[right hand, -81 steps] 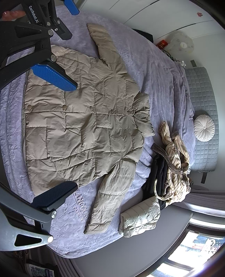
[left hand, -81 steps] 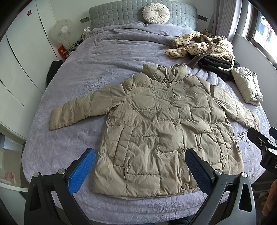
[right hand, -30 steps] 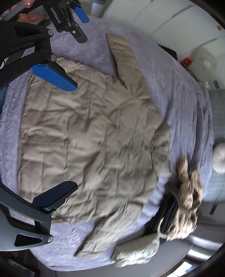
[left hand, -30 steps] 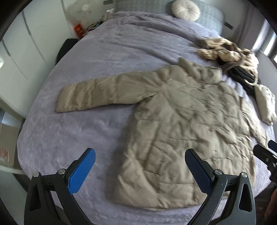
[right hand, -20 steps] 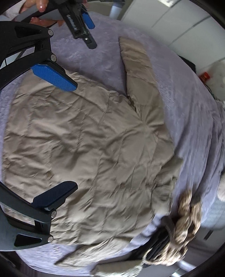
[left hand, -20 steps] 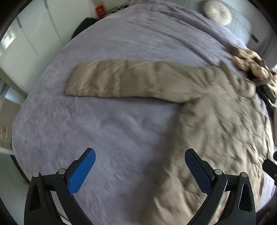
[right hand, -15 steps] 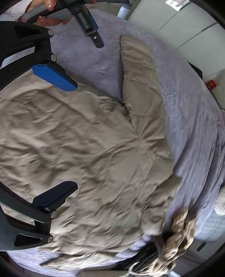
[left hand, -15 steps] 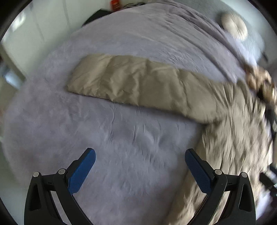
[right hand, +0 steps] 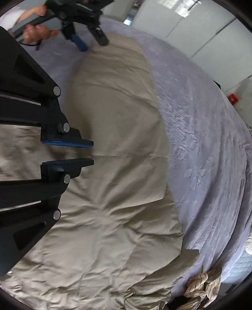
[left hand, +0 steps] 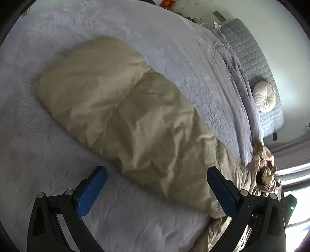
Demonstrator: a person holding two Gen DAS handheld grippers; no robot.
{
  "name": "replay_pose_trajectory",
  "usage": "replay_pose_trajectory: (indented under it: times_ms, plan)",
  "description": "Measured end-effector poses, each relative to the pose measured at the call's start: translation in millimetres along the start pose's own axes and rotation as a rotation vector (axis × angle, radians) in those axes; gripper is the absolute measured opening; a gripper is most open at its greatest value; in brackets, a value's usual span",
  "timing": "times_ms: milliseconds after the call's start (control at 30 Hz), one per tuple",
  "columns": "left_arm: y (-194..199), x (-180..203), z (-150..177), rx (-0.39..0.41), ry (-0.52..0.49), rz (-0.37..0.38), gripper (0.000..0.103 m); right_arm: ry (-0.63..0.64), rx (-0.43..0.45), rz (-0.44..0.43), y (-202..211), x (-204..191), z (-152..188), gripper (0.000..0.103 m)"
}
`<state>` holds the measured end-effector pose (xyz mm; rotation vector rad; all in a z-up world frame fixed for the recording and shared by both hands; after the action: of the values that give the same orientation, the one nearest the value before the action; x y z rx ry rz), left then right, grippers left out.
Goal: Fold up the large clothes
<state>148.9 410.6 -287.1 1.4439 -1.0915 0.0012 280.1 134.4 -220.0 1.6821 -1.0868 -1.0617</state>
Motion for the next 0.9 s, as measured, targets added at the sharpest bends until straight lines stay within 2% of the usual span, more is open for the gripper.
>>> replay_pose_trajectory:
  times_ms: [67,167,233,300,333,367,500,600,700,767,900]
  plan:
    - [-10.1,-2.3,-4.8,0.003,0.023,0.009,0.103,0.0,-0.021,-0.008,-21.0,-2.9,-1.8,0.012]
    - [-18.8,1.1,-12.8,0.027,0.025,-0.011,0.103,0.021,-0.031,0.032,-43.0,-5.7,2.4,0.012]
    - [-17.8,1.9,-14.9,0.054,0.017,-0.034,0.082,0.032,-0.018,0.045,-48.5,-7.6,3.7,0.012]
    - [-23.8,4.8,-22.7,0.05,-0.011,-0.059,0.024,0.037,-0.016,0.049,-50.5,-8.4,3.2,0.012]
    - [-24.4,3.7,-24.8,0.045,-0.012,-0.04,0.012,0.039,-0.017,0.047,-51.6,-8.3,2.6,0.012]
    - [-25.3,5.7,-28.4,0.041,-0.014,-0.008,0.008,0.038,-0.018,0.042,-53.0,-7.6,2.2,0.012]
    - [-8.6,36.0,-36.0,0.099,-0.153,-0.039,0.008,0.024,-0.02,0.029,-59.9,-4.8,0.9,0.012]
    - [9.1,76.3,-37.4,0.15,-0.279,-0.022,0.008,0.021,-0.013,0.031,-59.9,-4.1,6.2,0.012]
    - [24.3,124.9,-36.6,0.186,-0.394,0.027,0.008,0.021,-0.002,0.021,-60.0,-3.3,7.5,0.012]
    - [32.1,152.4,-28.5,0.195,-0.445,0.063,0.008,0.0,-0.003,-0.012,-54.4,1.3,9.6,0.012]
    - [32.6,219.9,1.3,0.185,-0.584,0.131,0.008,-0.141,0.015,-0.167,-23.2,30.3,6.4,0.012]
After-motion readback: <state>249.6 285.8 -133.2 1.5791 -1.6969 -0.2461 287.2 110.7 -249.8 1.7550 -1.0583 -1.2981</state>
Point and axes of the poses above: each gripper's, at about its wrist camera, not at the fingertips, and y roughly against the way its jaws point, x to its right, z to its underside, the point moved 3 cm from there along -y, roughly the way its jaws point, and after that the axes turned 5 degrees about -y, right-handed, at the moved point
